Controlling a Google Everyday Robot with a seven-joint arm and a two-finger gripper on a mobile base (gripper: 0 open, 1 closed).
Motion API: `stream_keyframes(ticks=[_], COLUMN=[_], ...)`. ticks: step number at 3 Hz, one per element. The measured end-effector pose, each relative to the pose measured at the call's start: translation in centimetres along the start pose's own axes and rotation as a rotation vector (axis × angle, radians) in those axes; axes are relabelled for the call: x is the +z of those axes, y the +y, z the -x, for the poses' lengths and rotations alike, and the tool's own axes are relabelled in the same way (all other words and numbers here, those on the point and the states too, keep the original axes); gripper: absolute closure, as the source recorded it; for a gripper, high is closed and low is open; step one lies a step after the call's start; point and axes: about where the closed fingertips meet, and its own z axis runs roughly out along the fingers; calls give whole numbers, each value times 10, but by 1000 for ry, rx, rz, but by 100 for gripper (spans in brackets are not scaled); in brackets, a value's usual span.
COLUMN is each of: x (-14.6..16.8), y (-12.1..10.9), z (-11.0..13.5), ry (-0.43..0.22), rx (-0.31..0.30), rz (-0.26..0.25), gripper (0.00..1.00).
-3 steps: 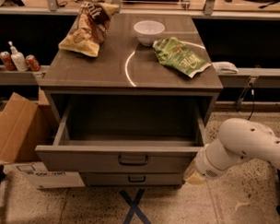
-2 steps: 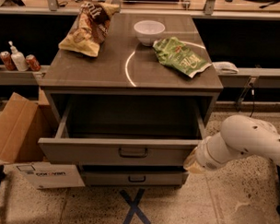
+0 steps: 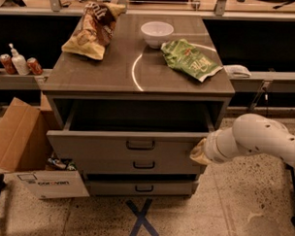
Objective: Close top drawer
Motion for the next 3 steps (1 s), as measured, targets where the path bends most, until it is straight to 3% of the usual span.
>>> stream_keyframes(ticks=[3], x=[15], y=[-62], z=[18], ry=[-85], rx=[-15], rz=[-69], gripper=[100])
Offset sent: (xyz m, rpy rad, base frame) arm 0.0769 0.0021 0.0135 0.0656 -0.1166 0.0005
